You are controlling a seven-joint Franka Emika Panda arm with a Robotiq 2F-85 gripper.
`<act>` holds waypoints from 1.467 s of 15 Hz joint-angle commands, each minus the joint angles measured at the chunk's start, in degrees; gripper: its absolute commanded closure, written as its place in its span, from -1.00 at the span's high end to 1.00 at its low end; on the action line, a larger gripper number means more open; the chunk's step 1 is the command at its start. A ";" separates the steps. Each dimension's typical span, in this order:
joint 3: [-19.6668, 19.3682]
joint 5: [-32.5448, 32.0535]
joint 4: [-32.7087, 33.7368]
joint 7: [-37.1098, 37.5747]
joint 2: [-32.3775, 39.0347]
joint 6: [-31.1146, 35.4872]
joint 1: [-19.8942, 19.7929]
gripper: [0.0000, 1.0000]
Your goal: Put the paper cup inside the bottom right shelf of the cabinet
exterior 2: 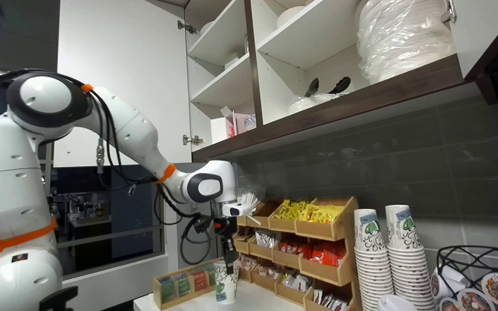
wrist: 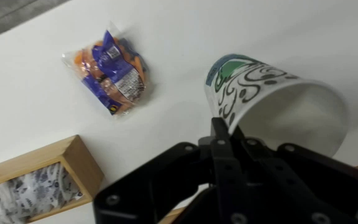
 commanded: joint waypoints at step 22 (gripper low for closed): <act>-4.06 -5.26 17.98 2.72 -28.98 -26.93 -13.78 -0.98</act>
